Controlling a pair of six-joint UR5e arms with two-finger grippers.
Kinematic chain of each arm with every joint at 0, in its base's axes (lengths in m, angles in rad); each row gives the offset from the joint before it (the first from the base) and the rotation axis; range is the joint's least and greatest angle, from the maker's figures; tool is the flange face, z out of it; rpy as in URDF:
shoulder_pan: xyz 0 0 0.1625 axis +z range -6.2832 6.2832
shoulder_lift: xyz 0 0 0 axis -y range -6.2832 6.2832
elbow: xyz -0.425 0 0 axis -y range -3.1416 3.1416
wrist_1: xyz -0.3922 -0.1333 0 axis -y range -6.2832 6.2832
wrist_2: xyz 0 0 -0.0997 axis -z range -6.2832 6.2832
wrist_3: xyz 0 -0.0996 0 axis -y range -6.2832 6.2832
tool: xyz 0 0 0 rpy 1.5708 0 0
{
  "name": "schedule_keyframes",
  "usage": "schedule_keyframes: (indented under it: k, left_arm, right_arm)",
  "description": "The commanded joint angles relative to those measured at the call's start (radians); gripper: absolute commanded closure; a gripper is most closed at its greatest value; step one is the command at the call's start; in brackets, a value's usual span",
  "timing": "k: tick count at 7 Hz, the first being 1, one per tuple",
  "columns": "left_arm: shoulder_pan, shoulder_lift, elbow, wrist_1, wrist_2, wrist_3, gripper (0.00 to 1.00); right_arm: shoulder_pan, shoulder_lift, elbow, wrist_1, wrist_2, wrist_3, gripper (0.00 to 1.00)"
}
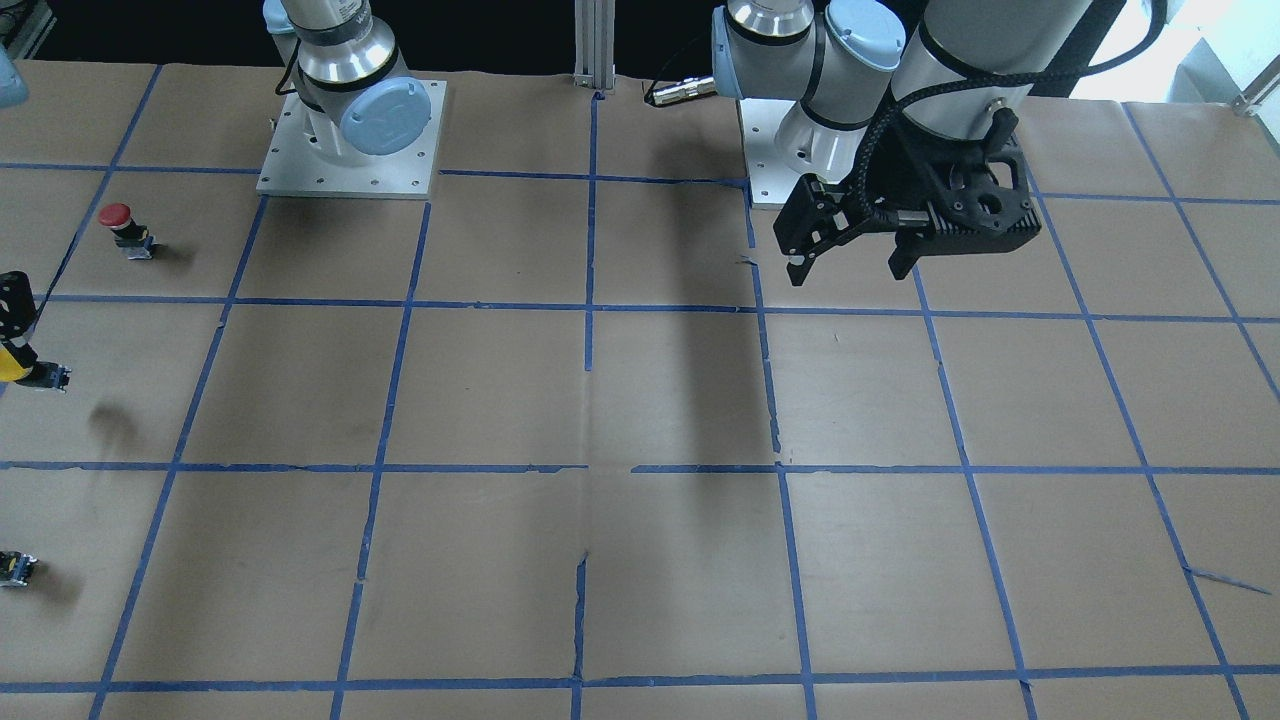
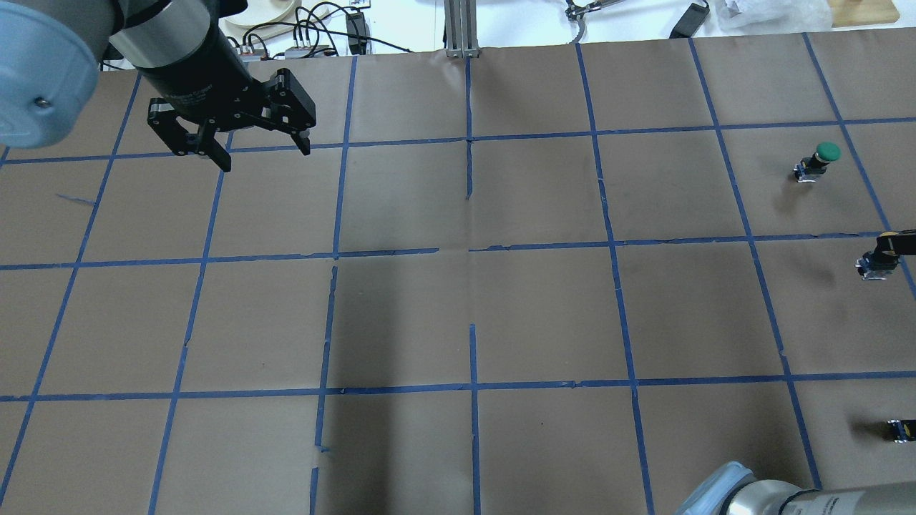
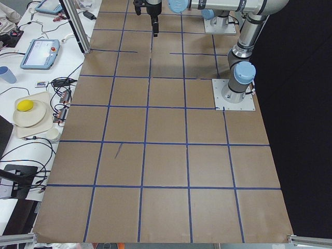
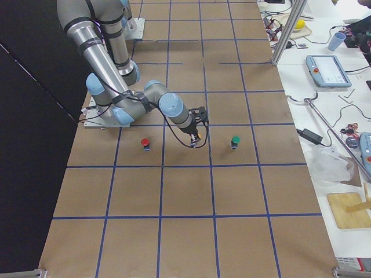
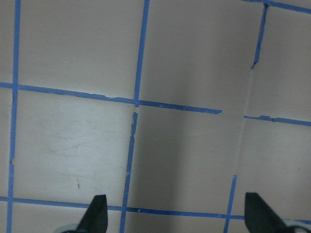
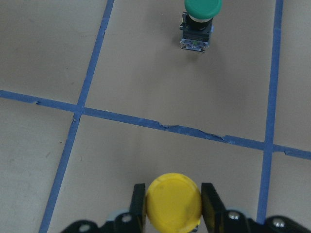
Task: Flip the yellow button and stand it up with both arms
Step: 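Carry the button toward the green button with the right gripper while the left withdraws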
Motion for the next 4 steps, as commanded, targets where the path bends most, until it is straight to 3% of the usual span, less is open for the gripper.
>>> schedule_keyframes:
  k: [1,2,4]
  left_arm:
    - [0.016,0.01,0.025,-0.095,0.11,0.023,0.0]
    - [0.021,0.012,0.037,-0.113,0.113,0.023,0.0]
    - [0.021,0.016,0.033,-0.113,0.107,0.023,0.0]
  right_arm:
    - [-0.006,0.003,0.072,-0.112,0.014,0.055,0.91]
    - [-0.006,0.003,0.115,-0.196,0.016,0.057,0.91]
    - [-0.023,0.003,0.139,-0.225,0.02,0.06,0.92]
